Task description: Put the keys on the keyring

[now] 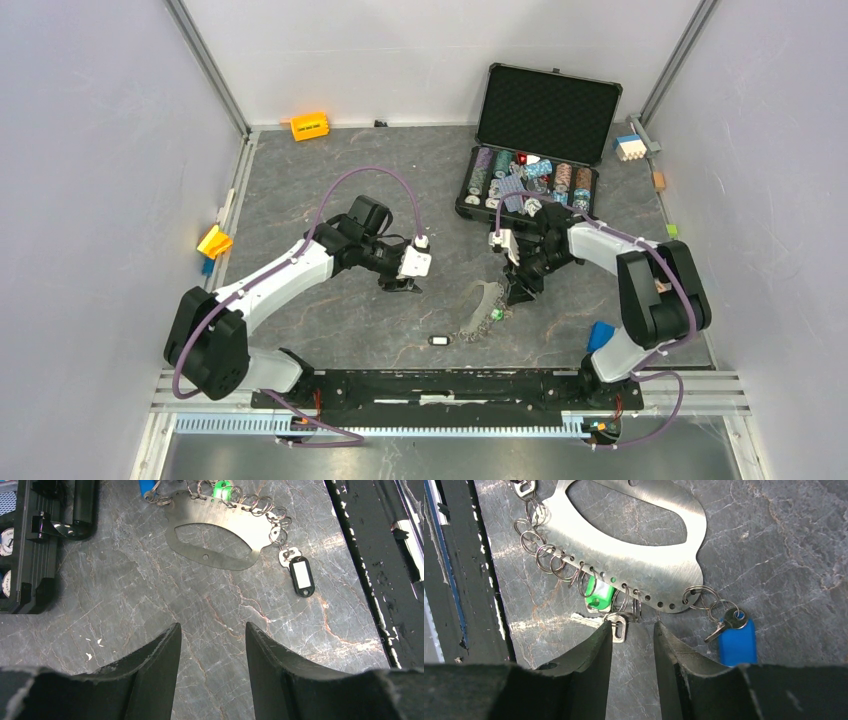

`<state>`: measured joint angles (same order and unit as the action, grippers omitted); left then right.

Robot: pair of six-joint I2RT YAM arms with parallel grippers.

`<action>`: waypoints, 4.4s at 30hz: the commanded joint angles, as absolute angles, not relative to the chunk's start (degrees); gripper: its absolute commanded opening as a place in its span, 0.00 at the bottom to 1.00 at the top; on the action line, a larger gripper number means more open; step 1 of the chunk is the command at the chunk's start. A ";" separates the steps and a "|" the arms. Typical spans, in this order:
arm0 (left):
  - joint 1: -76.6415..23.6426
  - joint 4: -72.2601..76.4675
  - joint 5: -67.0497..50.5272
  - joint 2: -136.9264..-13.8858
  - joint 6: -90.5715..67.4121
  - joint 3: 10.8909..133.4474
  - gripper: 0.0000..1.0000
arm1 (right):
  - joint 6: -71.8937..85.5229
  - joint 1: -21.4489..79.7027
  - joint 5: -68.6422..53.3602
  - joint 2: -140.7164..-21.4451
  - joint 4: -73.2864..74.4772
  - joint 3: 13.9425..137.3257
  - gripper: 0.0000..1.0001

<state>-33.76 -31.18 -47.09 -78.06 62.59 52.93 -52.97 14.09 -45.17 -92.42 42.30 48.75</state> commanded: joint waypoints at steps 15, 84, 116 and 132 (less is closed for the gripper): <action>-33.50 -30.94 -49.67 -76.24 60.00 53.79 0.58 | -52.91 13.64 -47.45 -96.54 40.21 51.42 0.34; -33.49 -30.94 -50.32 -76.20 60.12 53.09 0.60 | -55.19 12.38 -52.73 -99.12 43.07 51.17 0.05; -33.84 -9.84 -57.90 -84.78 27.31 61.92 0.47 | -46.56 14.67 -54.38 -78.28 39.91 58.75 0.00; -36.90 -11.11 -56.43 -85.18 27.52 68.41 0.38 | -32.00 24.36 -54.31 -73.01 28.55 64.71 0.00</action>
<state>-36.36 -11.84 -56.05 -85.84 26.63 66.92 -37.32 23.20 -52.40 -75.81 34.37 62.43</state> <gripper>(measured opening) 0.392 0.004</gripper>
